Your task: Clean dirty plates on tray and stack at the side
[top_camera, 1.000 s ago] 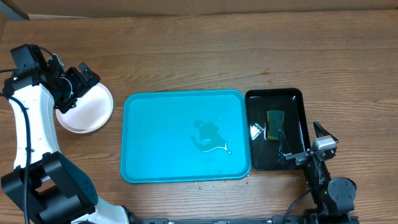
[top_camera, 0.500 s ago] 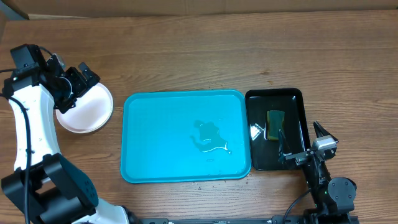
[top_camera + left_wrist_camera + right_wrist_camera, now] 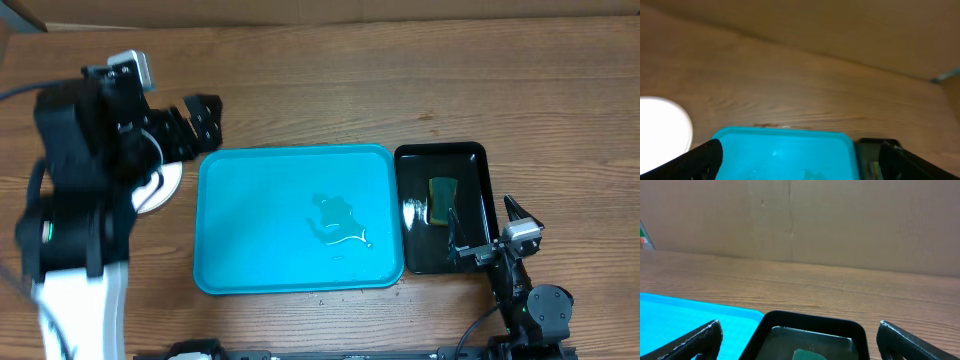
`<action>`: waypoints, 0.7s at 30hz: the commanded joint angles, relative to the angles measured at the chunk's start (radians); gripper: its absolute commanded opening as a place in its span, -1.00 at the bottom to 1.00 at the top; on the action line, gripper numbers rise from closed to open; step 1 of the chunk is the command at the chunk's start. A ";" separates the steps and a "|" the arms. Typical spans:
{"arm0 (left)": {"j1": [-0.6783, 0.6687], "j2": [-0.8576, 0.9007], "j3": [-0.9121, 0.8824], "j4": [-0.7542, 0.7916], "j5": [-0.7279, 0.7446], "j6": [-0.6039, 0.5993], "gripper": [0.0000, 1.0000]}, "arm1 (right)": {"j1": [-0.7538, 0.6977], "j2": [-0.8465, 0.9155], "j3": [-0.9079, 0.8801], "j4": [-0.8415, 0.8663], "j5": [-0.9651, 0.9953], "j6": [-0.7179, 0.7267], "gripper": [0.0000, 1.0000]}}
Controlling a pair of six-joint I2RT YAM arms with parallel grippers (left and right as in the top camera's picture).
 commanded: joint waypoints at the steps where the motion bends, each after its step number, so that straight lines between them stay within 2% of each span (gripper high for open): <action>1: -0.064 -0.148 0.016 0.000 -0.001 0.016 1.00 | -0.004 -0.010 -0.010 0.005 0.003 -0.004 1.00; 9: -0.073 -0.378 -0.080 -0.002 -0.026 0.038 0.99 | -0.004 -0.010 -0.010 0.005 0.003 -0.004 1.00; 16: -0.073 -0.606 -0.360 -0.080 -0.048 0.042 0.99 | -0.004 -0.010 -0.010 0.005 0.003 -0.004 1.00; 21: -0.073 -0.785 -0.608 -0.011 -0.069 0.042 1.00 | -0.004 -0.010 -0.010 0.005 0.003 -0.004 1.00</action>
